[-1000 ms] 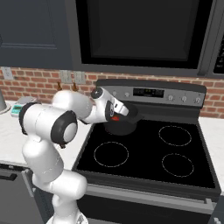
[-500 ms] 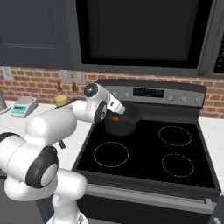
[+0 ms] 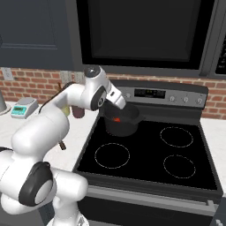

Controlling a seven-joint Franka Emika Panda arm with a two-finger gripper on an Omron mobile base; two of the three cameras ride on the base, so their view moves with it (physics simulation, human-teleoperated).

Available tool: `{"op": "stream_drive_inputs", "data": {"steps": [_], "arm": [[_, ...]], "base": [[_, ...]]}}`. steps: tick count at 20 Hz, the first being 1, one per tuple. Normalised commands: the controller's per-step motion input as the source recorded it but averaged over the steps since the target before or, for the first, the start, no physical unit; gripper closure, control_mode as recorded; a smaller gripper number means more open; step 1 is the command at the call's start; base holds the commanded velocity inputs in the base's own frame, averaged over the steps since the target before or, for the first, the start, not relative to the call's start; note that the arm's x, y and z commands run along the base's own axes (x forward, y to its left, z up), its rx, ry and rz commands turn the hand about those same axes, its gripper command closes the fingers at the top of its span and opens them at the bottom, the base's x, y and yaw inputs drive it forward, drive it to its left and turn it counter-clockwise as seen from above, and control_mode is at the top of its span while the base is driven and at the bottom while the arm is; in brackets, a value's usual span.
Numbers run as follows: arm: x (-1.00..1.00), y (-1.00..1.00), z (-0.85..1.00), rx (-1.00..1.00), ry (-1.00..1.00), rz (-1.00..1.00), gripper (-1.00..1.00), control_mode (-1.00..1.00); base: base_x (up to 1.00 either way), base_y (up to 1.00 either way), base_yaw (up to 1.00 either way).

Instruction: Put the tomato and broccoli in the pot. Retrieve the spatula and lightly stir the vegetables in the pot.

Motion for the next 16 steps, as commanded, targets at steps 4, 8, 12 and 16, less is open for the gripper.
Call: {"op": "stream_drive_inputs", "data": {"steps": [4, 8, 12, 16], "arm": [[-0.26, 0.0, 0.09, 0.0, 0.19, 0.0, -1.0, -1.0], [-0.36, 0.12, 0.0, 0.0, 0.17, 0.01, -1.0, -1.0], [-0.31, 0.26, -0.03, 0.0, 0.17, 0.04, -1.0, -1.0], [-0.23, 0.55, -0.1, -0.01, 0.17, 0.08, -1.0, -1.0]], "base": [[0.0, 0.0, 0.0], [0.0, 0.0, 0.0], [0.0, 0.0, 0.0], [0.0, 0.0, 0.0]]}}
